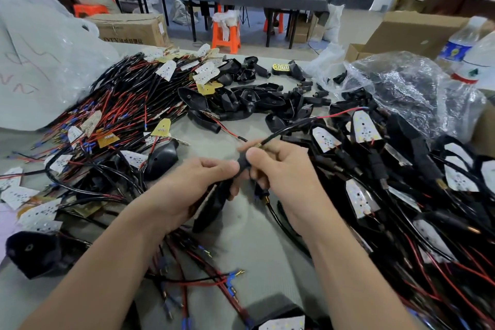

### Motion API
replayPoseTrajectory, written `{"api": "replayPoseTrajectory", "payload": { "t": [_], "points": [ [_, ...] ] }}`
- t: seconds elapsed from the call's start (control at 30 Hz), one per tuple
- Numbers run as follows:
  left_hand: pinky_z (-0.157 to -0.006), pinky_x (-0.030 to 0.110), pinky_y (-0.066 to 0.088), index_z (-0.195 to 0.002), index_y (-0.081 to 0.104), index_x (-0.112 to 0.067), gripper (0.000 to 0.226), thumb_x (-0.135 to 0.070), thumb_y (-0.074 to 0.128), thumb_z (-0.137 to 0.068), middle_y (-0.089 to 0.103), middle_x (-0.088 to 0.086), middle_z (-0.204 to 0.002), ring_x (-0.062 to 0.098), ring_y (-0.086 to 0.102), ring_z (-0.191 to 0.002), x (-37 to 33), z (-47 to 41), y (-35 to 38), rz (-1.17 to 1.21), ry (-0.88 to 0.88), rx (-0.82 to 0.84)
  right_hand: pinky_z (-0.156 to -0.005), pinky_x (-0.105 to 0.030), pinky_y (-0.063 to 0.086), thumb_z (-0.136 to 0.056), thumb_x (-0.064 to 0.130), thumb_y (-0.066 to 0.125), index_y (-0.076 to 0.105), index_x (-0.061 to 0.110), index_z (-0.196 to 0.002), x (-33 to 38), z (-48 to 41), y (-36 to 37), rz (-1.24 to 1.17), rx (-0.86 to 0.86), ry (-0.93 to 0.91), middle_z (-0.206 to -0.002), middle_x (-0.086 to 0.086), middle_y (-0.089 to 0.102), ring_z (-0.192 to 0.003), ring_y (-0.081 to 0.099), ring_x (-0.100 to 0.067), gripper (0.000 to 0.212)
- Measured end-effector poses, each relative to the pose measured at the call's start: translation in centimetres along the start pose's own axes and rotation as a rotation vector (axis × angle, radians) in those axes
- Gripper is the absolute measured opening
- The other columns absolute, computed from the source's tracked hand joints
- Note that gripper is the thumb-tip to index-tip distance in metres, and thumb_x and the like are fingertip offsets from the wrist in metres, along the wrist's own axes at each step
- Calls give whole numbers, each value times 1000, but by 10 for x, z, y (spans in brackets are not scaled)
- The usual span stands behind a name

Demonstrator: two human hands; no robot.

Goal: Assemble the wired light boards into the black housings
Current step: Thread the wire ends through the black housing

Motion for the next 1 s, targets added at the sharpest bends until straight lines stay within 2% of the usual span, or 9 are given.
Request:
{"api": "replayPoseTrajectory", "payload": {
  "t": [0.13,0.2,0.3,0.37,0.47,0.6,0.77,0.9,1.0],
  "points": [
    [-91,35,53,-107,80,-19,48,-55,55,-88,75,19,-106,22,67,-92,13,-3,-9,31,-78,-13,-49,-17,39,-99,5,57,74,19,-89,10,-4,-30,-159,-135,-67,-60,-1,58,-51,46,-10,25],
    [-89,37,55,-112,78,-23,45,-56,63,-85,74,18,-114,24,69,-95,12,-1,-7,57,-90,42,-51,-16,42,-100,4,55,74,18,-92,16,-3,-36,-180,-157,-117,-60,0,59,-53,48,-9,25],
    [-62,27,55,-108,76,-21,46,-46,81,-70,72,10,-98,20,65,-72,4,-2,-8,142,-28,40,-51,-17,42,-99,5,57,74,15,-92,18,-2,-39,-149,-201,-143,-60,0,59,-53,48,-9,21],
    [-55,22,49,-96,72,-19,40,-32,88,-61,67,5,-82,14,58,-62,0,-5,-17,136,34,-72,-49,-18,42,-96,8,64,73,14,-89,15,-1,-40,-133,-224,-140,-60,-1,59,-51,48,-9,13],
    [-55,13,46,-78,73,-27,33,-20,93,-52,64,-9,-66,4,55,-55,-12,-3,-21,-27,145,-169,-47,-18,40,-87,23,75,70,16,-77,9,-1,-37,-121,-214,-120,-60,-4,60,-48,46,-10,13],
    [-55,9,40,-76,73,-26,41,-23,100,-46,70,-12,-71,-2,52,-51,-26,3,-17,-172,259,-199,-44,-20,37,-79,40,77,66,23,-64,1,-1,-30,-73,-164,-72,-57,-6,60,-45,44,-13,25],
    [-58,10,43,-79,74,-27,47,-37,103,-43,75,-11,-79,-4,57,-55,-34,7,-23,-259,334,-285,-46,-25,32,-71,57,76,61,14,-62,-2,-2,-38,17,-227,-80,-54,-7,47,-46,36,-15,46],
    [-60,14,46,-79,75,-30,47,-51,94,-42,76,-10,-81,-4,59,-57,-36,8,-21,-269,353,-292,-56,-49,41,-65,68,75,60,-3,-74,-4,-1,-45,138,-326,-57,-59,-14,43,-55,39,-22,73],
    [-67,25,49,-79,74,-33,45,-54,91,-43,76,-11,-81,2,65,-67,-37,12,-22,-321,352,-364,-57,-43,42,-64,72,71,58,1,-67,-3,1,-50,220,-375,-40,-52,-1,45,-52,41,-16,72]
  ]
}}
Point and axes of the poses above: each hand's wrist, its own z-axis away from the middle knuckle, its own y-axis out of the palm, x = y × z, the point moved 10 cm from there along -z, towards the middle knuckle
